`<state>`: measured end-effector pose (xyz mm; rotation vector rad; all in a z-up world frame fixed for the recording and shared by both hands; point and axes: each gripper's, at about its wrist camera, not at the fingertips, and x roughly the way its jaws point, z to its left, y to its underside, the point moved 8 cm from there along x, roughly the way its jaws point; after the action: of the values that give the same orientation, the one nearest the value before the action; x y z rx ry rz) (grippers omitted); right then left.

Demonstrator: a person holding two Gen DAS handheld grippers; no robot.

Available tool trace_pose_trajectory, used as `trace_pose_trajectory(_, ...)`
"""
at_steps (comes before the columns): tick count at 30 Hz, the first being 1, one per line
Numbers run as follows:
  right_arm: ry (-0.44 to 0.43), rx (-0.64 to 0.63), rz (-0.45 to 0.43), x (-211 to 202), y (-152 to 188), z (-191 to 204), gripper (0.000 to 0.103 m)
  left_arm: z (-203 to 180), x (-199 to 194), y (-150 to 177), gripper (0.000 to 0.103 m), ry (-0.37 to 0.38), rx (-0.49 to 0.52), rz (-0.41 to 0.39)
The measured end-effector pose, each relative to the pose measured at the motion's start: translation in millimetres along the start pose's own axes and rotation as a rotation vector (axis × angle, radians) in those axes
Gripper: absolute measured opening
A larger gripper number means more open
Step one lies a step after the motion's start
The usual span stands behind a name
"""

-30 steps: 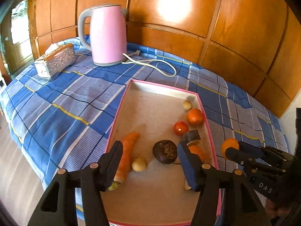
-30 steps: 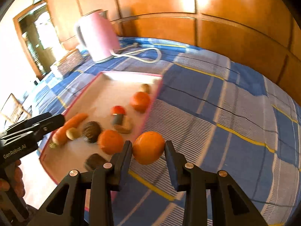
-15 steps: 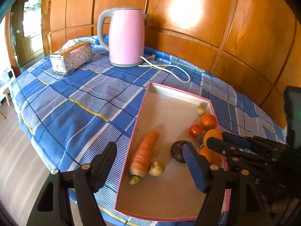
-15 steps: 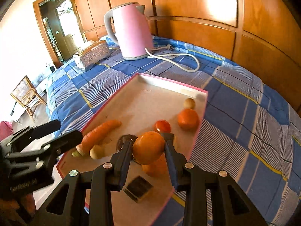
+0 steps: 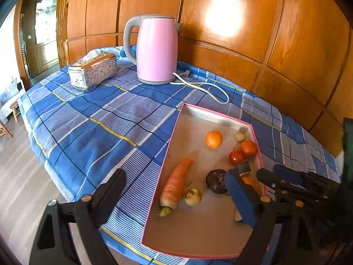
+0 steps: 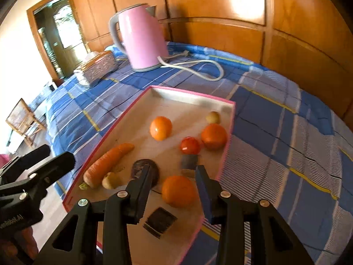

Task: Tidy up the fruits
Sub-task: 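Lower the orange into the tray and open the right gripper, then lift both open grippers away from the tray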

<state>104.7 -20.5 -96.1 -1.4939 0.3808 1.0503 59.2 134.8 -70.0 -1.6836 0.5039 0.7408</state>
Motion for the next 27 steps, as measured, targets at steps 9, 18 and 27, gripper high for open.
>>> trace_pose_trajectory(9, 0.136, -0.008, -0.061, -19, 8, -9, 0.042, -13, -11, 1, 0.103, -0.001, 0.031, -0.023)
trace_pose_trajectory(18, 0.18, 0.035, -0.083, -32, 17, -23, 0.042, -25, -20, 1, 0.103, -0.01, 0.056, -0.048)
trace_pose_trajectory(27, 0.184, 0.025, -0.086, -34, 23, -21, 0.042, -26, -23, 3, 0.103, -0.048, 0.061, -0.059)
